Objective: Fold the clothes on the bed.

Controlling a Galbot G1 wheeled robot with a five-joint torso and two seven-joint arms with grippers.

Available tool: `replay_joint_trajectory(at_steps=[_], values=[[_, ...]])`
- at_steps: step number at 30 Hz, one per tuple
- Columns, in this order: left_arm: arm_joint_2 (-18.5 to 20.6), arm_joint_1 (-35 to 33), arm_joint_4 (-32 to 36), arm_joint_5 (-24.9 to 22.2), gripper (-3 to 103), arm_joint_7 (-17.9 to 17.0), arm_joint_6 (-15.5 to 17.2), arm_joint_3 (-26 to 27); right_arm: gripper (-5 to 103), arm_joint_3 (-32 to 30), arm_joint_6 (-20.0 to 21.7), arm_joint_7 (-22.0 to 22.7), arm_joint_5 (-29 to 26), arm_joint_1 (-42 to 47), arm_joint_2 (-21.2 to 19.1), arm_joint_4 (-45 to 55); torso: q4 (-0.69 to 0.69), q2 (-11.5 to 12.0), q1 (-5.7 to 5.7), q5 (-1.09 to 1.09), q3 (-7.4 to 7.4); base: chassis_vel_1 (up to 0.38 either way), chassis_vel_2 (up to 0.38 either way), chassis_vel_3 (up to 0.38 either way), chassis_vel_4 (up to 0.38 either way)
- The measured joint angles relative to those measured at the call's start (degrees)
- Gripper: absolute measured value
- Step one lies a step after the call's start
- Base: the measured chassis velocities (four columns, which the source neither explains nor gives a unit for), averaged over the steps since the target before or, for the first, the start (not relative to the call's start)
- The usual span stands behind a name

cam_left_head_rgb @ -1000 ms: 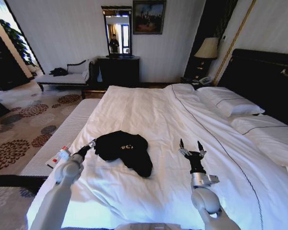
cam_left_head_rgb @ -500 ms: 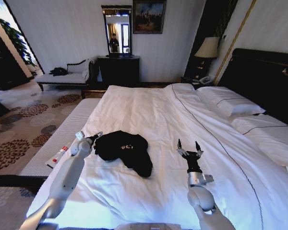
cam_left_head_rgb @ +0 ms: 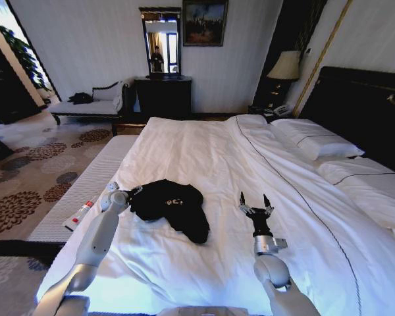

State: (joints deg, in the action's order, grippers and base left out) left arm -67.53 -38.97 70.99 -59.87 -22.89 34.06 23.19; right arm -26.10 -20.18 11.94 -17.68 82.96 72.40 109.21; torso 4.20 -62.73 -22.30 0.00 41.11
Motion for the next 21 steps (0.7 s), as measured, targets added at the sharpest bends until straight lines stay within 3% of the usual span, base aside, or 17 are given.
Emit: replay_joint_trajectory(at_steps=[2,8,10,21], values=[[0.1,0.3,-0.5,0.0,80,0.1,0.0,0.0,100,0.1,-0.1,0.0,0.1,0.0,0.0,-0.1,0.0,0.0,0.0,0.0,0.0,0.0,0.0,0.0,0.0],[-0.6,2.1,-3.0,0.9,64,0.6,-0.2,-0.6,100,0.3,-0.5,0.0,0.8,0.2,0.1,-0.3,0.0,0.0,0.0,0.0,0.0,0.0,0.0,0.0,0.0],[-1.3,2.9,-4.0,1.6,54,0.7,-0.3,-0.9,100,0.3,-0.6,0.0,1.1,0.3,0.1,-0.3,0.01,0.0,0.0,0.0,0.0,0.0,0.0,0.0,0.0],[-3.0,4.0,-5.3,2.5,54,0.9,-0.9,-1.9,100,-0.1,-1.3,0.0,2.0,0.7,0.2,-0.6,0.0,0.0,0.0,0.01,0.0,0.0,0.0,0.0,0.0]])
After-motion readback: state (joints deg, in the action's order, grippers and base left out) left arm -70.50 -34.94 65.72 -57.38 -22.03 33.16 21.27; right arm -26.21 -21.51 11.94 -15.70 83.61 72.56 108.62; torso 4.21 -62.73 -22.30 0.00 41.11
